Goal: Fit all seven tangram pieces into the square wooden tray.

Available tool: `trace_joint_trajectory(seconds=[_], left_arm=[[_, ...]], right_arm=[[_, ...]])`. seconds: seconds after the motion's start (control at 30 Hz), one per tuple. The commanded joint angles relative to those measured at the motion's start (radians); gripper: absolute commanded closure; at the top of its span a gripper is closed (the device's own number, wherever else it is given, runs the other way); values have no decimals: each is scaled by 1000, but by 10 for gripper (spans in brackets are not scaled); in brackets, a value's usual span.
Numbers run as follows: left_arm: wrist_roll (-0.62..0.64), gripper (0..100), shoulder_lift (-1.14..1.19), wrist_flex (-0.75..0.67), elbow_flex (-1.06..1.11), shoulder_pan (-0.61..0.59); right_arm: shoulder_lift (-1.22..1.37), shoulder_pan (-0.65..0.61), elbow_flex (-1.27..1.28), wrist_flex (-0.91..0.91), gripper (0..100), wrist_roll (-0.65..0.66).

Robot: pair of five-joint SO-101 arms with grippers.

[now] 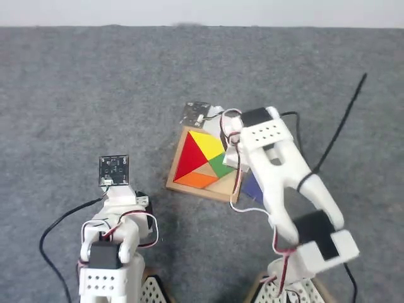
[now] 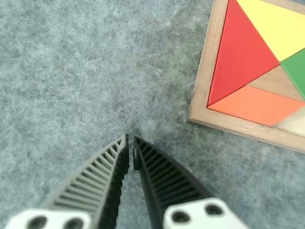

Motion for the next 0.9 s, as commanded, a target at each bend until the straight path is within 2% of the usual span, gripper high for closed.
trace_joint_trajectory(seconds=[0.0,0.17,0.27,0.33,0.47,0.63,0.67,0.73,0.8,0.87], left_arm=[[-15,986,-20,5,-13,-6],[-15,986,-20,5,-13,-6],[-15,986,-20,5,-13,-6],[-15,986,-20,5,-13,-6],[-15,986,-20,5,-13,-6],[-15,986,-20,5,-13,-6],[-15,986,-20,5,-13,-6],[-15,986,-20,5,-13,-6],[-15,986,-20,5,-13,-6],[-15,986,-20,5,-13,-6]], right_arm=[[47,-10,-118,5,898,189],[136,-25,-166,7,898,460],[153,-36,-199,15,893,562],[156,-39,-212,25,867,600],[157,-39,-233,30,742,649],[154,-41,-239,36,724,649],[148,-41,-239,31,725,638],[140,-42,-279,36,725,535],[124,-42,-333,67,757,331],[93,-44,-382,147,861,120]])
